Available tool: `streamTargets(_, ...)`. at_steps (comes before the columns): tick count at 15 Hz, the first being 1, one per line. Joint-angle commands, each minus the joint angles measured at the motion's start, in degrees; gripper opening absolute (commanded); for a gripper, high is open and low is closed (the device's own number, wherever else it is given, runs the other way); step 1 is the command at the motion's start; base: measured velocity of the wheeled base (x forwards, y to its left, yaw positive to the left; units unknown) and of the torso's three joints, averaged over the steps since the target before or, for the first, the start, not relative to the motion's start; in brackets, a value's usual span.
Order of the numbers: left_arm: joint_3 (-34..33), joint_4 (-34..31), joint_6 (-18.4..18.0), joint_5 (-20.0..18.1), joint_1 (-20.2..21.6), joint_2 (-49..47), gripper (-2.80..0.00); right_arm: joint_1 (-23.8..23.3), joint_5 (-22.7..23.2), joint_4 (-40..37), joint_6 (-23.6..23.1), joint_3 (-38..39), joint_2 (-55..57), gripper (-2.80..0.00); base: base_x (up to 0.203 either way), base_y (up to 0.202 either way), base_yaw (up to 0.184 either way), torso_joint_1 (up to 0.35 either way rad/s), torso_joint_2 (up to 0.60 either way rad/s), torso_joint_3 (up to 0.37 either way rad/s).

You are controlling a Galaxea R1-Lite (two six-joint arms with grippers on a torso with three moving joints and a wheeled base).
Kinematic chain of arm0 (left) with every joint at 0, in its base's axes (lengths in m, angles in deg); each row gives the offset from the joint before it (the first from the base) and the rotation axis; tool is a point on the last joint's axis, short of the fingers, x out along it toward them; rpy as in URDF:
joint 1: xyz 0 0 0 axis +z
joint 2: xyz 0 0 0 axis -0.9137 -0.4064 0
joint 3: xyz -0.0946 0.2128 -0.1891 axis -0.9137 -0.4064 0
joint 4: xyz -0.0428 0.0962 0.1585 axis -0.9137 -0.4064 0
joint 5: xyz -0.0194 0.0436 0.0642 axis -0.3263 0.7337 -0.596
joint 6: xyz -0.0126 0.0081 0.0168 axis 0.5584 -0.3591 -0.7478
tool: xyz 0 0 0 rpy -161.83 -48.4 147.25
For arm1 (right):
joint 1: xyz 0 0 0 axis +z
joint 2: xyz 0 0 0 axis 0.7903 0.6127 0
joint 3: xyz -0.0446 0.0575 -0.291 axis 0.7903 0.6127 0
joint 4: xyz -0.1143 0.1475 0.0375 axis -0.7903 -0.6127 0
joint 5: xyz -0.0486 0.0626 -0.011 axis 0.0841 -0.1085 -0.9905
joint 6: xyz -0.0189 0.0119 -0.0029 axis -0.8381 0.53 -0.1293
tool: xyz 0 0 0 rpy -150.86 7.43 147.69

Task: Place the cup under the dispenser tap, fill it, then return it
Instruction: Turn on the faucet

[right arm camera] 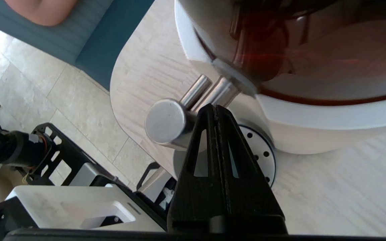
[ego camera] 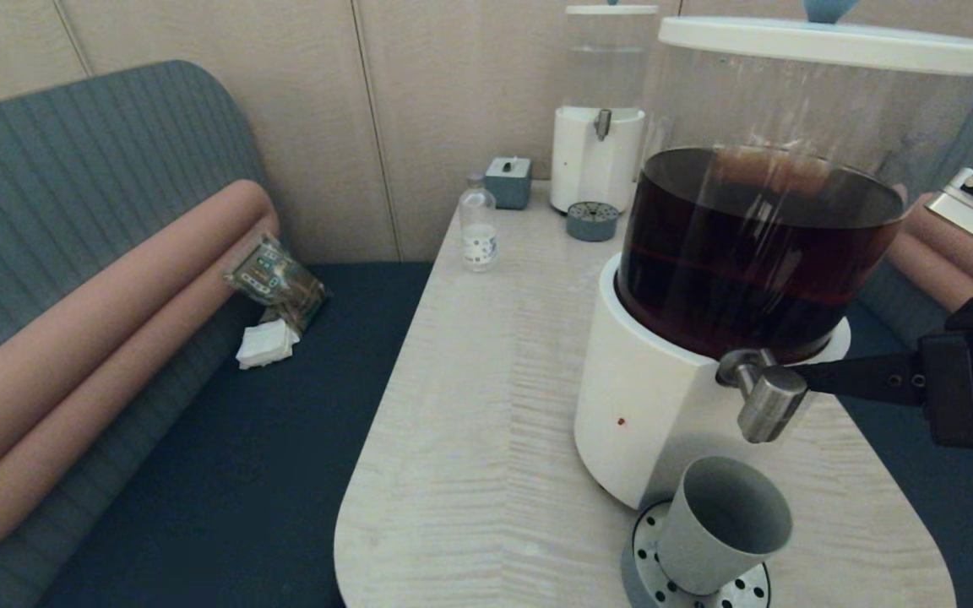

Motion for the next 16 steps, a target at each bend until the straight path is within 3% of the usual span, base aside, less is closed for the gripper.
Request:
streamTargets(1,0.0,0.04,0.01,0.0,0.02,-0.08,-2.8,0.53,0.11,-0.03,0.05,0.21,0.24,-2.8,0.0,0.0,0.0,0.0,0.0,0.0)
streamTargets(16,0.07,0.04,0.01,0.0,0.02,-0.08,-2.8,1.06,0.99,8.08,-0.6,3.42,1.02,-2.8,0.0,0.0,0.0,0.0,0.0,0.0)
